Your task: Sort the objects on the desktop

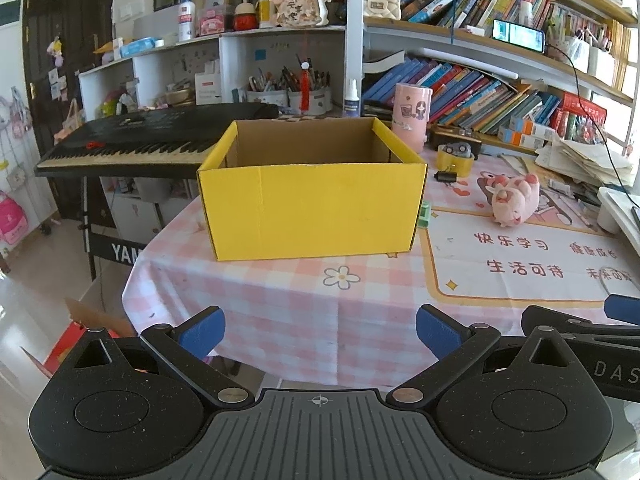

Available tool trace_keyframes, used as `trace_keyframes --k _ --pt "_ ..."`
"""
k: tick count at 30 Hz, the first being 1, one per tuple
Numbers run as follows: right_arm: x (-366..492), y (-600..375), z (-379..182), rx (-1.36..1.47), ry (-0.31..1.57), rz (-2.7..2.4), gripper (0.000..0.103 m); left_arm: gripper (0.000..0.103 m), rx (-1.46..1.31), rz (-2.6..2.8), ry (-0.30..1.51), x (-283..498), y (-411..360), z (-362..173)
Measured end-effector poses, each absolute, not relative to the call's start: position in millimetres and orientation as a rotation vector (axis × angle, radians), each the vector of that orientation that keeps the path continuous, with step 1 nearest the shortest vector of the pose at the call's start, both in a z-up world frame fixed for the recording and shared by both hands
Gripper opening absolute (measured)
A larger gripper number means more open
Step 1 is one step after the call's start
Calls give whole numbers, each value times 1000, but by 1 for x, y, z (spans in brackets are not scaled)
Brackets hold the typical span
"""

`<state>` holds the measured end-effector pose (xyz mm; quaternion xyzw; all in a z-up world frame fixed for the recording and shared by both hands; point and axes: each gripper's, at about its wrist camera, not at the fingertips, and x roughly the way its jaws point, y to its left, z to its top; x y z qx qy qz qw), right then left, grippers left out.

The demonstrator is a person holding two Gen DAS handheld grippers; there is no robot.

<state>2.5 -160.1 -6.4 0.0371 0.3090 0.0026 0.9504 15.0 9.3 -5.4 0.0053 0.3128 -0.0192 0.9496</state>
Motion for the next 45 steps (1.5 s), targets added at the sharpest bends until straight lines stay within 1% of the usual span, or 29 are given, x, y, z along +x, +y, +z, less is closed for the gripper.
trace_keyframes --k 17,23,45 --pt "9 -165 -4 76 628 7 95 103 29 -42 622 20 2 -2" --pt "14 -177 -4 86 635 -13 93 103 44 -66 623 22 -7 -2" --pt "19 -212 -18 126 669 -99 93 103 94 -167 650 40 -46 -8"
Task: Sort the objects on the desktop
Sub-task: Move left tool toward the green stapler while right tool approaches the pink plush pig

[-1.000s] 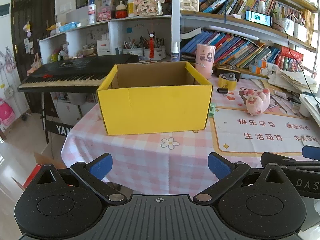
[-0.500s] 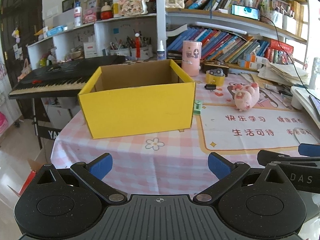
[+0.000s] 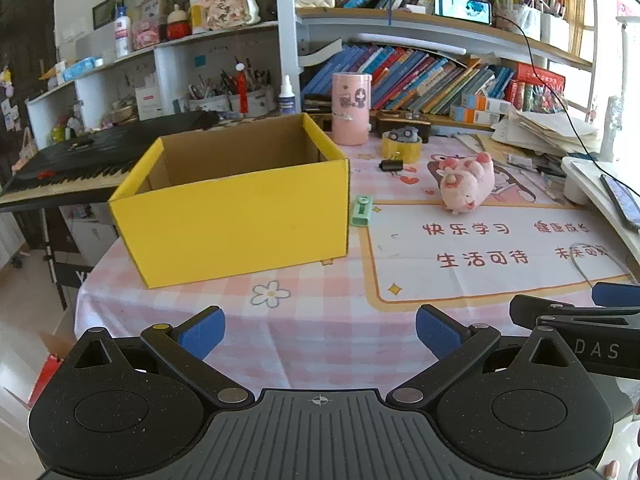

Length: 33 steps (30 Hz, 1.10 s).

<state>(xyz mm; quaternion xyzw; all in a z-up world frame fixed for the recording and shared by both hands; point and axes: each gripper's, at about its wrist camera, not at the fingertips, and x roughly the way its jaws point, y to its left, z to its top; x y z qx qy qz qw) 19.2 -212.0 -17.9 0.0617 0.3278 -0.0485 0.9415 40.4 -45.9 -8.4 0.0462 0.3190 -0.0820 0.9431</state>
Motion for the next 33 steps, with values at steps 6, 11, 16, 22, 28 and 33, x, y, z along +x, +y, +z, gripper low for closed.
trace_keyframes --k 6,11,16,22,28,33 --pt "29 -226 -19 126 676 -117 93 103 102 -190 655 54 -60 -10" --pt "42 -238 -20 125 687 -129 93 103 103 -206 662 68 -72 -12" --pt "59 -252 -21 121 699 -140 93 102 103 -222 666 85 -87 -14" --pt "80 -271 -23 115 717 -140 93 102 106 -225 673 105 -106 -16" --pt "100 -291 -24 112 732 -125 93 102 103 -214 689 121 -124 -17" --pt "117 -308 -25 113 738 -101 93 102 105 -193 697 134 -138 -16"
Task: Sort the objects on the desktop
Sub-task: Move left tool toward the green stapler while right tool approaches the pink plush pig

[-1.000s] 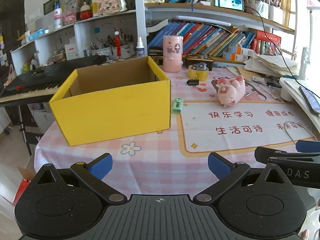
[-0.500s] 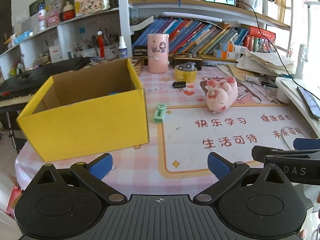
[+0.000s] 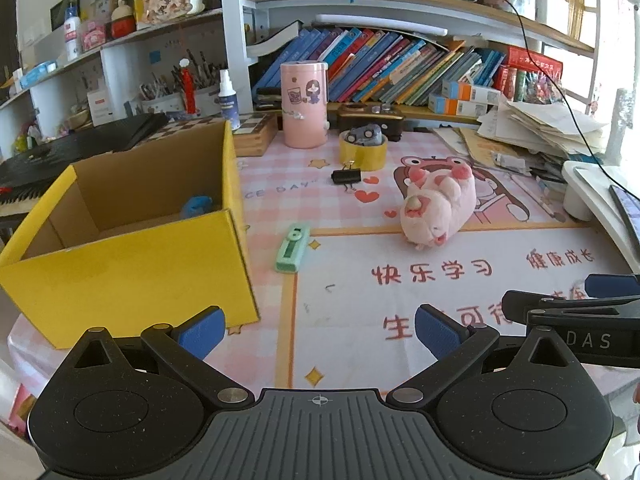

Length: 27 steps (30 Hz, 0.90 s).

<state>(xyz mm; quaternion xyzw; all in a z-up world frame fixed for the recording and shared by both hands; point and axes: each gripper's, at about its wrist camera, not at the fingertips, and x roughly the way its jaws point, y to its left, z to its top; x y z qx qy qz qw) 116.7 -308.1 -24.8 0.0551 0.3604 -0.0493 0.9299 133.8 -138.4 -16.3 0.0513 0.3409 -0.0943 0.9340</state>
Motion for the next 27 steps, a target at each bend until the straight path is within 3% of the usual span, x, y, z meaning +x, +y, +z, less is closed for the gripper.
trace_keyframes --k 8,18,20,24,27 --pt "148 -332 -26 118 734 -46 93 101 120 -143 699 151 -161 -16" --pt "192 -355 -28 140 729 37 93 92 138 -89 706 179 -183 -21" --pt "202 -359 -28 149 728 51 94 89 143 -78 706 185 -186 -22" --pt "223 -367 -31 177 743 74 94 72 140 -50 733 202 -193 -29" --pt "236 -372 -33 192 754 88 94 71 138 -17 738 214 -195 -34"
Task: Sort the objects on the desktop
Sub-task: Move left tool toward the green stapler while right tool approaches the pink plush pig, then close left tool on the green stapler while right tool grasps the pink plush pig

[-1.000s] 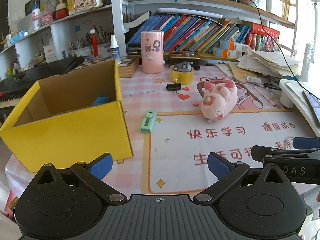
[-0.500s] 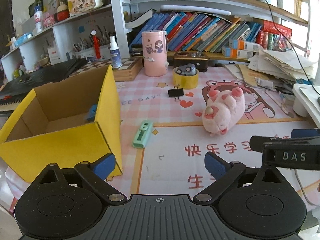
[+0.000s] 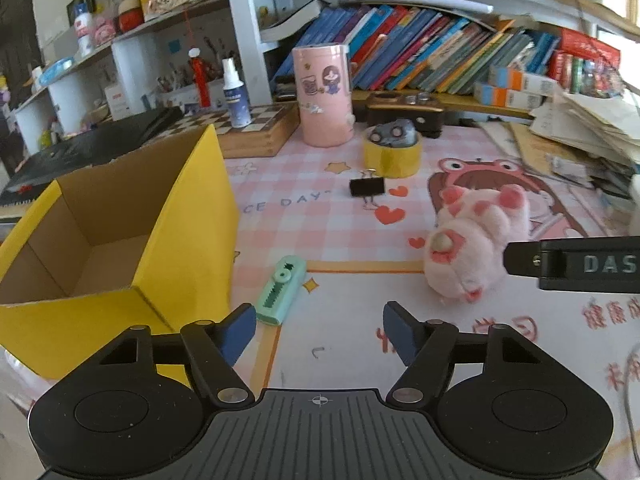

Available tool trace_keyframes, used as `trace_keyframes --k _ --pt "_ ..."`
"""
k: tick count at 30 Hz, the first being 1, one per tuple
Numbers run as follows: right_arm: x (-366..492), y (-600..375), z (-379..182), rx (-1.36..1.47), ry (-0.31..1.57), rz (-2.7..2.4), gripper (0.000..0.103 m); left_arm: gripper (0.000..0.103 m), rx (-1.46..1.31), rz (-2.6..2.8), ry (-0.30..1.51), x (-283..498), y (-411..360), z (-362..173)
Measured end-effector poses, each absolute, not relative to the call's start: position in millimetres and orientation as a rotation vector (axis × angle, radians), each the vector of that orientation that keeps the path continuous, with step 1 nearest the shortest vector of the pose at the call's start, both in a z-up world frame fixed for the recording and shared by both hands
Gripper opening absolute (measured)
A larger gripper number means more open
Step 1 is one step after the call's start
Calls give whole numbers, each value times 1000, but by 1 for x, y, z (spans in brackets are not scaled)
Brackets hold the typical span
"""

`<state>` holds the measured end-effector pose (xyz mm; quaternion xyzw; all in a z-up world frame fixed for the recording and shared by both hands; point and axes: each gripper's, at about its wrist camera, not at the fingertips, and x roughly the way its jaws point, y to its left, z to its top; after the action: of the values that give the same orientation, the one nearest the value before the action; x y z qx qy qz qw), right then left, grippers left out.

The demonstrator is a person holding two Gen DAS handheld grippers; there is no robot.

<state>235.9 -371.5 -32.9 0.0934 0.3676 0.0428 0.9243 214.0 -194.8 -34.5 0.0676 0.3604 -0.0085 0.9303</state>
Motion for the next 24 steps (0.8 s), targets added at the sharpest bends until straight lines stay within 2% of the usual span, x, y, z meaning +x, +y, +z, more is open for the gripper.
trace_keyframes --k 11,16,24 --pt "268 -377 -37 241 773 171 94 68 150 101 741 264 -202 -54" --pt "275 -379 -36 237 766 184 94 55 147 144 782 287 -201 -65" --pt "283 -382 -40 252 778 194 94 53 64 190 851 306 -190 -80"
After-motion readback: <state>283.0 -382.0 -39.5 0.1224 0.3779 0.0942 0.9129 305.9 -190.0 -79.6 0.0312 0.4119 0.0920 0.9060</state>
